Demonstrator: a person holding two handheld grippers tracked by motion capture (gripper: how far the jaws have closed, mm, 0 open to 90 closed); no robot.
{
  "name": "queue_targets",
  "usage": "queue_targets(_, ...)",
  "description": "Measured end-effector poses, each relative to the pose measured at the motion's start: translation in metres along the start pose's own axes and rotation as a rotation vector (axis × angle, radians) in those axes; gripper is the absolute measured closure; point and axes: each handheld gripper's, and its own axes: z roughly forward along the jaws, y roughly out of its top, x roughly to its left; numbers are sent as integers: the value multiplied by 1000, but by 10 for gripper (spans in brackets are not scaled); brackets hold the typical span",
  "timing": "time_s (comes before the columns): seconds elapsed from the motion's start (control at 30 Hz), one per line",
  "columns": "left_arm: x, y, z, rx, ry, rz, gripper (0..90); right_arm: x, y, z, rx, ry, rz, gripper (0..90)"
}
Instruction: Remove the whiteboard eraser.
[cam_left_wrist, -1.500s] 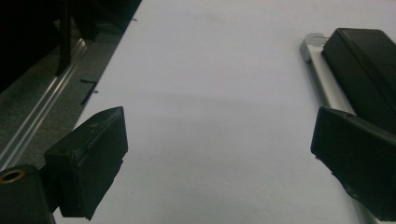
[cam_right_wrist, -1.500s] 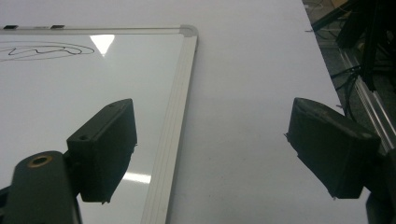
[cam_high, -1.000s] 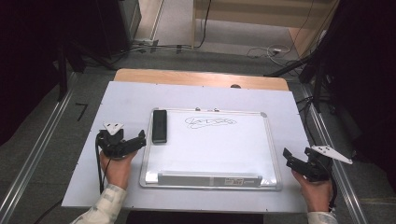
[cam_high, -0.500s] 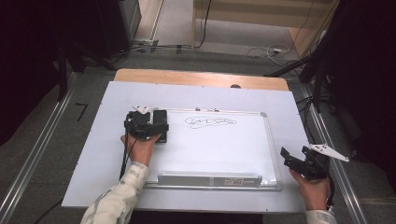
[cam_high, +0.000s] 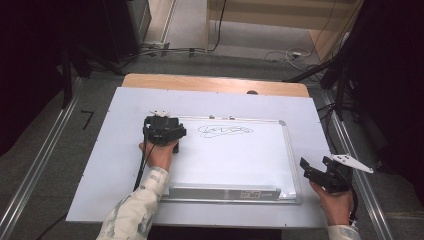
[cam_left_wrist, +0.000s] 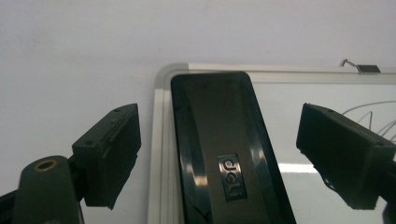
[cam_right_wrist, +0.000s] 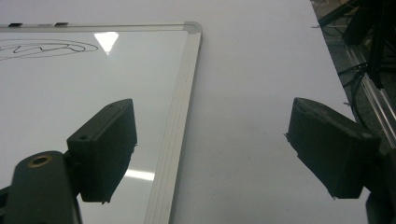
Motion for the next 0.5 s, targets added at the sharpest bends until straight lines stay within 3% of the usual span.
queue_targets(0.23, -7, -4, 7, 10, 5, -2, 171, 1, 0, 1, 5, 3, -2, 145)
queue_targets(0.3, -8, -6, 11, 26, 4, 15, 185, 1, 0, 1, 4, 2, -2, 145)
queue_targets(0.5, -12, -7, 14, 16, 24, 24, 235, 1, 0, 2, 9, 0, -3, 145)
